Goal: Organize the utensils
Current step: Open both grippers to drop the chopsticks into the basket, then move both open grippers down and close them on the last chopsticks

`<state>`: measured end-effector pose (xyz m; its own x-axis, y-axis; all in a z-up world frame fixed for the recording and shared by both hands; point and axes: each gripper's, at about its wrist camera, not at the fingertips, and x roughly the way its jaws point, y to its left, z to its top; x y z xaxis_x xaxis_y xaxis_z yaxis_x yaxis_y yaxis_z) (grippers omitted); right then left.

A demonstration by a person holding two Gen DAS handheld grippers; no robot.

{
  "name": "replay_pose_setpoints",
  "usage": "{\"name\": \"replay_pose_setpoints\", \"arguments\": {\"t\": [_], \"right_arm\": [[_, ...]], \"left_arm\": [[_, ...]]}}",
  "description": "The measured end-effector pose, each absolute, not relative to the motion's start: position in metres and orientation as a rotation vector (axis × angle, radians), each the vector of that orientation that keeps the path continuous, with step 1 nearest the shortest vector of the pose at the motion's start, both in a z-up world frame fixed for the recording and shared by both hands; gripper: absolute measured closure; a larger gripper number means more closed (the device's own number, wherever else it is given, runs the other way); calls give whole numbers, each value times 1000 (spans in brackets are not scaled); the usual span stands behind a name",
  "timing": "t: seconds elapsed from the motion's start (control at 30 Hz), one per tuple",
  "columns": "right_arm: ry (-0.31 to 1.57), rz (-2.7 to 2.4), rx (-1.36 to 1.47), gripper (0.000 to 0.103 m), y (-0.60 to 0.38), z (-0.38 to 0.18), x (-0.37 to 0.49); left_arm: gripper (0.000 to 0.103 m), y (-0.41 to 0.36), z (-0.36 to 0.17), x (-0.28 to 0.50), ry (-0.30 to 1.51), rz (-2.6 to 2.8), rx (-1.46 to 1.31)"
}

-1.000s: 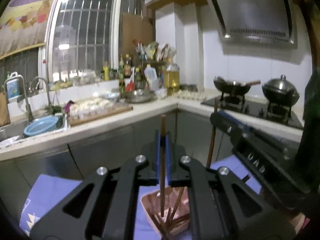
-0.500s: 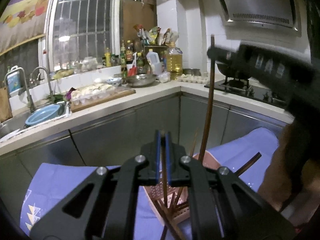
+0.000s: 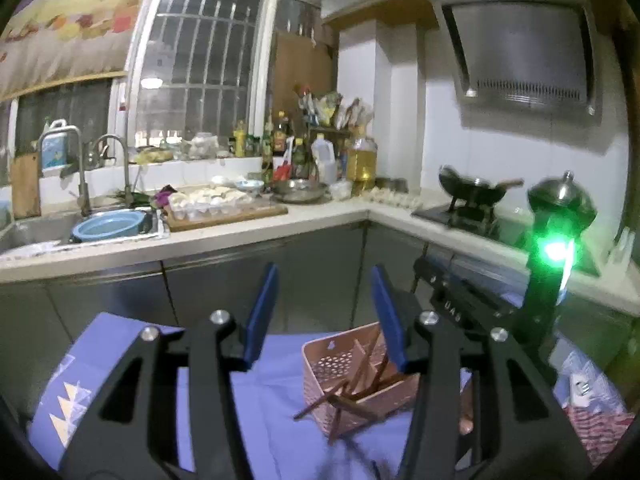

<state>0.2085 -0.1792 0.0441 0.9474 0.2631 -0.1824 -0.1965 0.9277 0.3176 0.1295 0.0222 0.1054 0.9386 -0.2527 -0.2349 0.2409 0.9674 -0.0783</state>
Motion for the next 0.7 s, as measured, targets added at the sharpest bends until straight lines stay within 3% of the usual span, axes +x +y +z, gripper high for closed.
{"name": "replay_pose_setpoints", "arguments": {"t": [0.17, 0.33, 0.53, 0.7], "right_arm": [[203, 276, 356, 97, -195, 47, 168], [196, 302, 419, 87, -218, 24, 113], [365, 271, 452, 86, -226, -33, 78], [465, 253, 431, 86, -225, -60, 63]], "left_arm": [[57, 35, 102, 81, 213, -368, -62], [81, 21, 64, 56, 303, -514, 8], [95, -16, 11, 104, 473, -597, 67], [95, -21, 6, 154, 495, -531, 115]]}}
